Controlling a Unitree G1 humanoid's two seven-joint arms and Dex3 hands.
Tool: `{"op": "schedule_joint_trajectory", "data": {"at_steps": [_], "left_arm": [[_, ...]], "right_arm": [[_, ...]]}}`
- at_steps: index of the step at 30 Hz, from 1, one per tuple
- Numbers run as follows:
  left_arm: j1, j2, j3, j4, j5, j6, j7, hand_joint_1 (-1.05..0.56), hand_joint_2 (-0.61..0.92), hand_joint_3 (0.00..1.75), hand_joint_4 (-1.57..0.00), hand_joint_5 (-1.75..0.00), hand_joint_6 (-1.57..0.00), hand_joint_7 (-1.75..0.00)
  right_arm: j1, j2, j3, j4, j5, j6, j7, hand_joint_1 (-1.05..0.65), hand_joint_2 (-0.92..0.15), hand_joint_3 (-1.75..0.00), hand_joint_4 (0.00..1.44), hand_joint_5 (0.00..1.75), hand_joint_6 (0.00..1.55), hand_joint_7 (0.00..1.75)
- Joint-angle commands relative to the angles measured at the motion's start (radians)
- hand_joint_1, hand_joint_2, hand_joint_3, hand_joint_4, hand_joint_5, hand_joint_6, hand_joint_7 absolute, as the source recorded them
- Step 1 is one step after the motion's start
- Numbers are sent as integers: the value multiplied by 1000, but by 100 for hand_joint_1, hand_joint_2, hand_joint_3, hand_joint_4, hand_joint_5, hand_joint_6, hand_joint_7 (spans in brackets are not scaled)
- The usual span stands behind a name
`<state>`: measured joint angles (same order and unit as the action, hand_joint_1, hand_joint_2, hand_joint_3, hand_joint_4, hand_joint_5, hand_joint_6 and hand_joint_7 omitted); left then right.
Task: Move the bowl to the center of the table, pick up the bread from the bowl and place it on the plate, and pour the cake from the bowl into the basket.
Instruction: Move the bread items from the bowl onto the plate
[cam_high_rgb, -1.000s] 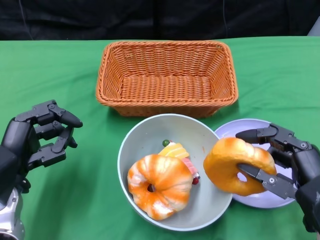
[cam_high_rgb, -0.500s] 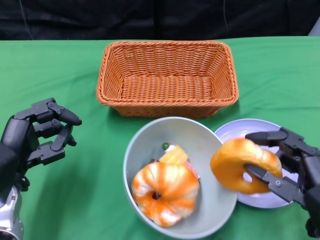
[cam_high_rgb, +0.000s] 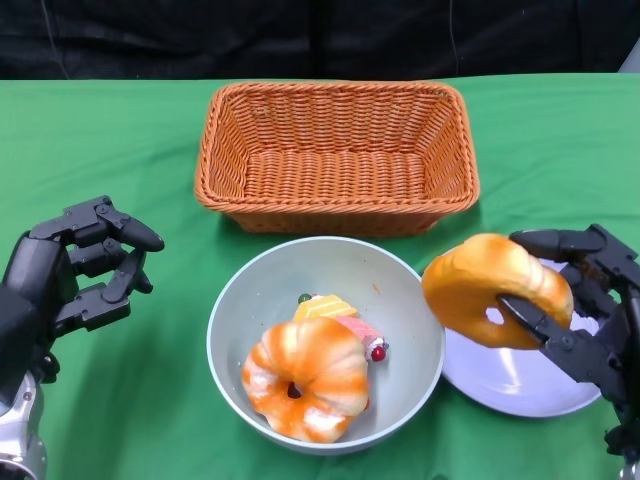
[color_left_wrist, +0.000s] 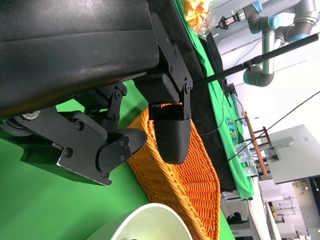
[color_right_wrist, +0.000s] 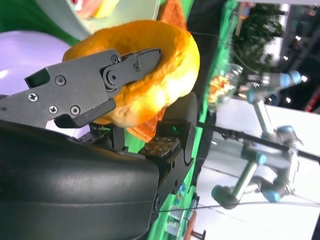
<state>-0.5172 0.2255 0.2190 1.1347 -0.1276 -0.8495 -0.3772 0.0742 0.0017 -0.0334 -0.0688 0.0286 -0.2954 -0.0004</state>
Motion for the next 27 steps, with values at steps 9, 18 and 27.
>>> {"op": "schedule_joint_trajectory", "data": {"at_steps": [9,18,27], "left_arm": [[-10,19,9,4,-2,2,6,4,67,93,-76,-155,-80,-118],[-11,22,7,4,-1,14,6,2,68,91,-77,-157,-80,-117],[-10,22,6,4,-3,7,-4,3,69,89,-75,-157,-80,-116]], "right_arm": [[13,13,-17,-84,77,78,23,-9,-92,-15,67,150,71,104],[38,-17,-117,-159,266,295,64,-7,-92,-28,62,158,65,110],[25,-26,-139,-159,267,371,65,-7,-92,-28,59,158,62,112]]}}
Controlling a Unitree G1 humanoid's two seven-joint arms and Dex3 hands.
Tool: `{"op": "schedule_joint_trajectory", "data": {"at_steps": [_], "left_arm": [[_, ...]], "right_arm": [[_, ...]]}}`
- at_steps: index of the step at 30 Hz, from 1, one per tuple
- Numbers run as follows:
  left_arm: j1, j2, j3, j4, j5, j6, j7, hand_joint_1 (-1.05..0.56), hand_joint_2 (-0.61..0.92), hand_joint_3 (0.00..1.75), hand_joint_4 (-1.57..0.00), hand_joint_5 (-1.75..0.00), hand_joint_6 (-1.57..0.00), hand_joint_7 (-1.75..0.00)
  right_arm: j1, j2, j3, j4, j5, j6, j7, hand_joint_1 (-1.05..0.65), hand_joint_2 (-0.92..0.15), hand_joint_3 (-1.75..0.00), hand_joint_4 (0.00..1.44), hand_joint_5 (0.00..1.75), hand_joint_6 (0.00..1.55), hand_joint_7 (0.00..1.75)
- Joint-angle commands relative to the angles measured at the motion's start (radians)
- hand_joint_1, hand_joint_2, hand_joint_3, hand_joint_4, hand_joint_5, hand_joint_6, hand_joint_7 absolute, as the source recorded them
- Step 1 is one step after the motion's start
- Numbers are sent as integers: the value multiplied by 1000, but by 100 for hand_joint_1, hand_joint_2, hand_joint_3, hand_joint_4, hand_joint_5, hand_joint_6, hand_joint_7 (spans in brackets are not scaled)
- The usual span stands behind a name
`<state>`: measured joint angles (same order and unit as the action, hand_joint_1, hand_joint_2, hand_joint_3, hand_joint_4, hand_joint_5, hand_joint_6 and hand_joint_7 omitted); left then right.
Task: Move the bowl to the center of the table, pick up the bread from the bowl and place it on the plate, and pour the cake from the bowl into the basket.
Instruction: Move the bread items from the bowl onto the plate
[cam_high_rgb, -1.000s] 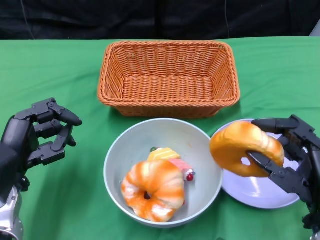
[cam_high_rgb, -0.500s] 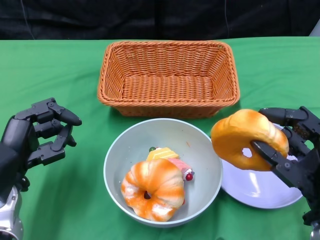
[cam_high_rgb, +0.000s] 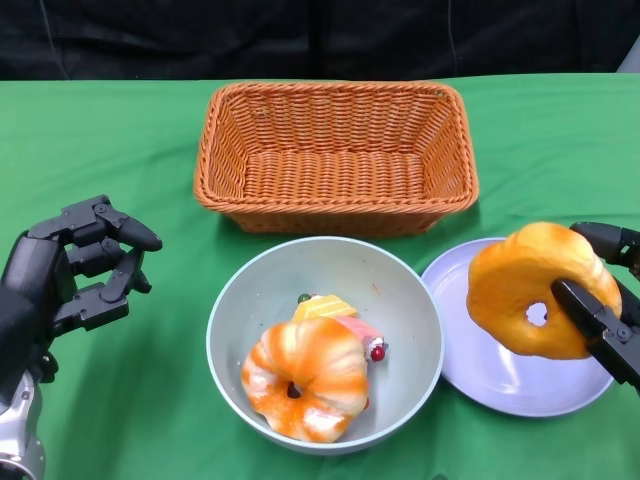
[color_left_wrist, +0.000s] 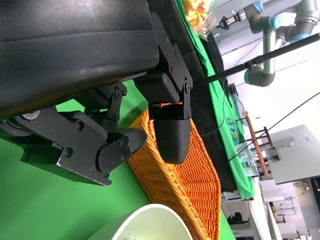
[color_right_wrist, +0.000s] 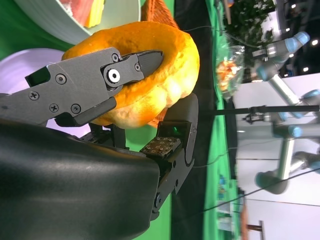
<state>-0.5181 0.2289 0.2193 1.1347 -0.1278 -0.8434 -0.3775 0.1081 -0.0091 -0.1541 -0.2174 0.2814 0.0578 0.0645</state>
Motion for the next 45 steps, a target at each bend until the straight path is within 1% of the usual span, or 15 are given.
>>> {"op": "schedule_joint_trajectory", "data": {"at_steps": [1,10,11,13,14,17,22,29,35,38,39,41,42,43,45], "left_arm": [[-9,18,6,4,-2,1,-4,3,69,89,-75,-157,-80,-116],[-9,18,6,4,-2,2,-3,3,70,88,-75,-157,-80,-116],[-10,19,7,5,-2,-1,-2,3,70,88,-75,-157,-80,-116],[-11,19,8,4,-3,2,-1,2,70,88,-76,-157,-80,-116],[-11,20,7,4,-2,4,0,2,70,88,-76,-156,-81,-115],[-10,19,7,4,-3,-1,-2,3,70,88,-76,-156,-81,-115],[-10,19,7,4,-4,-5,-3,3,70,88,-76,-156,-81,-116],[-9,17,5,0,-2,2,0,2,70,88,-76,-156,-80,-116],[-8,20,3,2,4,-6,5,3,70,88,-75,-156,-80,-116],[-7,18,5,2,-3,-2,-4,2,70,88,-76,-158,-80,-116],[-7,18,6,2,-4,-1,-6,2,70,88,-76,-158,-80,-116],[-6,18,5,2,-2,-3,-3,2,70,88,-76,-157,-80,-116],[-6,18,4,3,0,-5,-2,2,70,88,-76,-157,-80,-116],[-6,18,3,3,2,-5,1,2,70,88,-76,-156,-80,-116],[-6,18,3,3,2,-3,3,2,70,87,-76,-156,-80,-115]], "right_arm": [[-9,-14,-20,-12,14,21,1,-7,-92,-28,59,158,61,112],[-10,-12,-24,-14,12,30,3,-8,-92,-28,58,158,61,113],[-20,-43,-15,-23,-15,131,-19,-7,-92,-28,58,158,61,113],[-41,-93,1,-38,-56,303,-47,-6,-92,-26,51,154,58,110],[-49,-106,5,-44,-68,356,-53,-5,-92,-26,50,153,57,109],[-66,-116,8,-54,-83,423,-58,-5,-92,-25,49,153,57,107],[-74,-115,6,-63,-95,457,-55,-5,-92,-25,50,153,57,106],[-139,-157,29,20,-150,496,-37,-7,-92,-18,53,146,59,99],[-159,-175,53,72,-205,462,-28,-10,-92,-18,54,138,61,91],[-157,-195,82,94,-259,429,-24,-12,-92,-18,55,125,64,81],[-155,-202,92,97,-277,423,-23,-14,-92,-20,56,116,67,69],[-153,-238,136,106,-345,406,-20,-15,-92,-20,57,108,73,51],[-153,-253,155,111,-375,400,-18,-16,-92,-17,58,98,73,34],[-152,-276,183,114,-414,394,-15,-17,-92,-14,57,90,72,26],[-152,-301,216,116,-464,391,-9,-19,-92,-10,62,52,69,8]]}}
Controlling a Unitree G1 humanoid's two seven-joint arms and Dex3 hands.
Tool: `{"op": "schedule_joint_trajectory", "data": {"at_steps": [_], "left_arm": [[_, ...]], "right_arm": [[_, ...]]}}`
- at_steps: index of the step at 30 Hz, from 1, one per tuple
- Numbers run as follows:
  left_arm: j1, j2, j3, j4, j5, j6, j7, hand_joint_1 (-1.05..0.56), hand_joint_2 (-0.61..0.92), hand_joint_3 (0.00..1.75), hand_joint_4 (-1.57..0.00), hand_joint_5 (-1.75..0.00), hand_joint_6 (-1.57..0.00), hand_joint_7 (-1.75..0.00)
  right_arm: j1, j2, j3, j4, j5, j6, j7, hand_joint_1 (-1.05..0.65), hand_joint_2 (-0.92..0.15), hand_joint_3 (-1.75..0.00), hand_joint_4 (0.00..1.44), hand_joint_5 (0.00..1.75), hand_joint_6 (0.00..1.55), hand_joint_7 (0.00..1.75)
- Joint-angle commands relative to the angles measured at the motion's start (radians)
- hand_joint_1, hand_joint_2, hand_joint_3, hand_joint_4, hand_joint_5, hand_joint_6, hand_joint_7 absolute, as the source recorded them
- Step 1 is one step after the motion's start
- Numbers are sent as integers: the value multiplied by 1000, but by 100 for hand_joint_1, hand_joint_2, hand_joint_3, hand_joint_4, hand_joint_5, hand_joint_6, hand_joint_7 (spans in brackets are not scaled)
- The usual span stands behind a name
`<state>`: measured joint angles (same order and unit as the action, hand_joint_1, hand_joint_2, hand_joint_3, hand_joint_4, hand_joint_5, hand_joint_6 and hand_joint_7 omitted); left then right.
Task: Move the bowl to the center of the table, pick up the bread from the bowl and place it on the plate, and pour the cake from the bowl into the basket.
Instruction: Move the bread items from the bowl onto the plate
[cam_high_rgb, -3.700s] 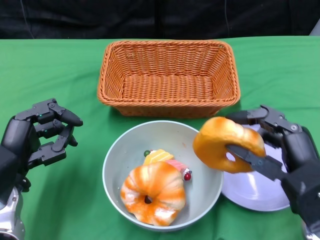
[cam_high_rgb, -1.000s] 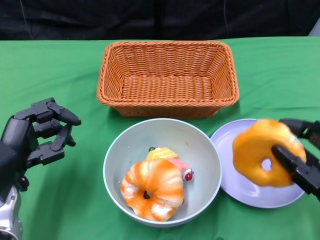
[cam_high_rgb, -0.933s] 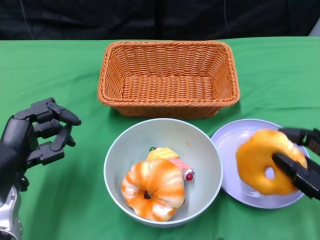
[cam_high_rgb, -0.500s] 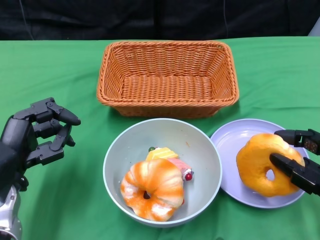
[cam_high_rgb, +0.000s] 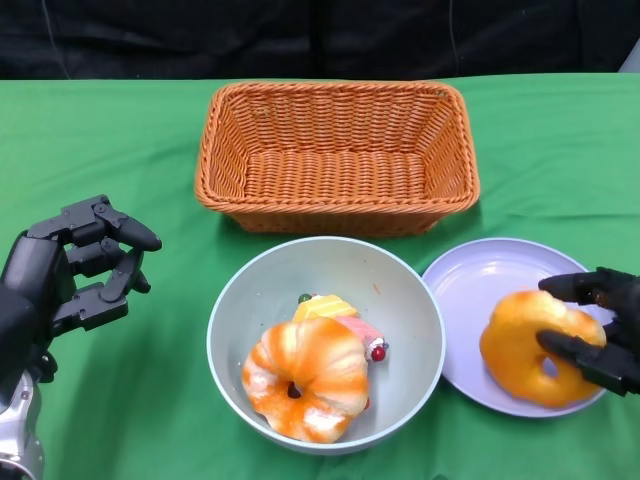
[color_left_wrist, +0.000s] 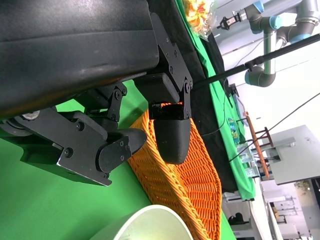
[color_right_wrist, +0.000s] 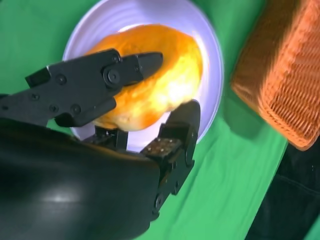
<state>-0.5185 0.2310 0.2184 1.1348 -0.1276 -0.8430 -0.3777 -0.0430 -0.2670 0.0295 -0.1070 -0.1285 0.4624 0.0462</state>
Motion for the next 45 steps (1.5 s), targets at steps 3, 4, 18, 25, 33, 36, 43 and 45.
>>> {"op": "schedule_joint_trajectory", "data": {"at_steps": [3,4,18,25,33,36,43,45], "left_arm": [[-6,14,4,2,1,-1,3,2,70,87,-76,-156,-81,-115],[-6,12,4,1,0,0,3,2,70,87,-77,-155,-81,-115],[-6,10,-1,-2,1,2,4,3,71,85,-76,-155,-81,-114],[-2,9,-2,-8,1,7,5,3,70,88,-76,-155,-80,-117],[-3,8,-1,-4,-1,-4,0,2,68,91,-78,-157,-80,-118],[-2,9,-2,-4,1,-2,2,2,68,91,-77,-157,-80,-119],[-2,10,-4,-3,2,0,0,3,69,90,-76,-156,-79,-120],[-3,11,-5,-1,4,-4,2,2,69,90,-76,-156,-79,-120]], "right_arm": [[2,-64,65,-3,-105,-9,25,-19,-92,-9,64,37,68,2],[5,-77,86,-11,-133,-5,33,-21,-92,-9,46,25,47,1],[14,-104,154,9,-313,-71,-1,-30,-92,-6,31,10,31,2],[41,-101,195,58,-463,-170,-150,-42,-91,-1,11,1,17,0],[56,-114,245,139,-680,-262,-374,-61,-92,-2,0,0,5,0],[56,-109,226,201,-662,-425,-547,-64,-92,-2,0,0,10,3],[61,-132,165,162,-359,-828,-440,-61,-92,-12,27,11,28,6],[61,-137,155,129,-287,-862,-349,-60,-92,-11,35,13,35,6]]}}
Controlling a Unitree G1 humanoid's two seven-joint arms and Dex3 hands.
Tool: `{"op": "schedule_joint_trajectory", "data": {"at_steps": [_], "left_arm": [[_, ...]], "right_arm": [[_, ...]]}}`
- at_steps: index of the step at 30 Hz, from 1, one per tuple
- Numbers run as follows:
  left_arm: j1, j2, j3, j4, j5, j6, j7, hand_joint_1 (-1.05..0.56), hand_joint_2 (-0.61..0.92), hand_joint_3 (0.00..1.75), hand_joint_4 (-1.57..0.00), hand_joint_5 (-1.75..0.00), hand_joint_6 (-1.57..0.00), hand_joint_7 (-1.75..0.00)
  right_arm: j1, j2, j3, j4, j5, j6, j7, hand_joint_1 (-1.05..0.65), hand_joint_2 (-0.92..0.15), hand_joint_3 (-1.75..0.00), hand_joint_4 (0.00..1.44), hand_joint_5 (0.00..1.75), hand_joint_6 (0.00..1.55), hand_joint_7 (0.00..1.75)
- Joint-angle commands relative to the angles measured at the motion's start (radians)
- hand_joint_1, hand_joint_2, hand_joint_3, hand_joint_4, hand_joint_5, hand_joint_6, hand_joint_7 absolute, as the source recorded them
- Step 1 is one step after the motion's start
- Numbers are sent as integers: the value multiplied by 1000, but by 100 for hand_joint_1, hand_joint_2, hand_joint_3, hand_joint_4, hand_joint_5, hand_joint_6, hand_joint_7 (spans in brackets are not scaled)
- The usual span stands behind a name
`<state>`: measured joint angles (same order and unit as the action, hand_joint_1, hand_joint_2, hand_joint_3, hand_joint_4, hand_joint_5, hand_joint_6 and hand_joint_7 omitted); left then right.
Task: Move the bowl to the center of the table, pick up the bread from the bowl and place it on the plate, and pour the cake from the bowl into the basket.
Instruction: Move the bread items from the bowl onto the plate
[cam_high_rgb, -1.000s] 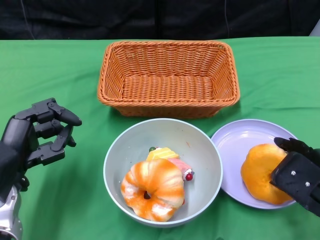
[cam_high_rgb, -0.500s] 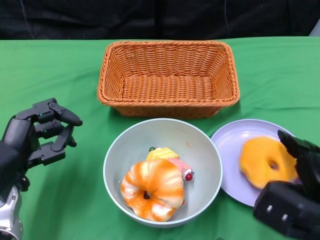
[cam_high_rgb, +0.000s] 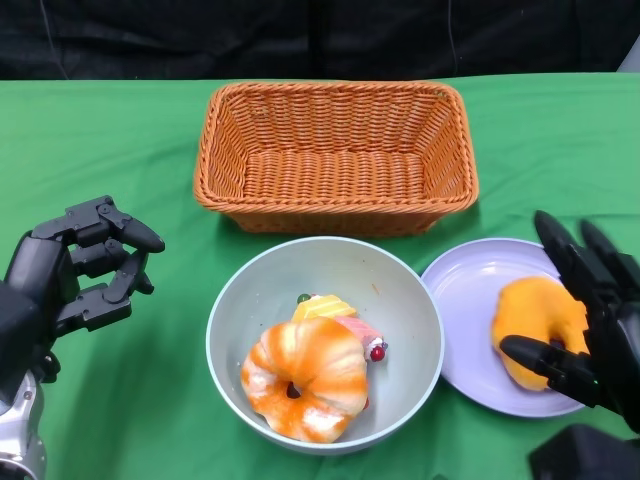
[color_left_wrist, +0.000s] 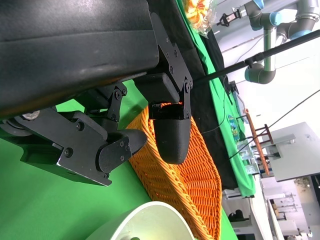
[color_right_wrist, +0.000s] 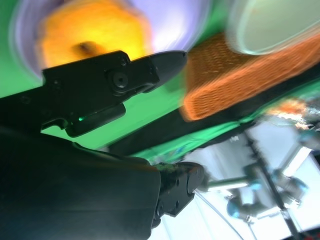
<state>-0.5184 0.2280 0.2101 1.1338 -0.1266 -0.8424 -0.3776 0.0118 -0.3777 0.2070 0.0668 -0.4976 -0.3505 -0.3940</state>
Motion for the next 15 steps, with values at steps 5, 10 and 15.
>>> {"op": "schedule_joint_trajectory", "data": {"at_steps": [5,10,15], "left_arm": [[-3,11,2,0,4,-5,3,3,70,89,-77,-157,-79,-119],[-1,11,-2,-5,9,-5,7,2,70,89,-76,-157,-79,-119],[1,7,-5,-6,11,-11,8,3,70,88,-76,-157,-79,-119]], "right_arm": [[-36,-33,-23,-187,324,-9,391,-61,-92,-4,47,13,40,4],[-83,-39,-27,-340,439,185,607,-67,-92,-5,45,9,39,2],[-189,-14,10,-396,465,347,738,-72,-92,-4,46,7,39,1]]}}
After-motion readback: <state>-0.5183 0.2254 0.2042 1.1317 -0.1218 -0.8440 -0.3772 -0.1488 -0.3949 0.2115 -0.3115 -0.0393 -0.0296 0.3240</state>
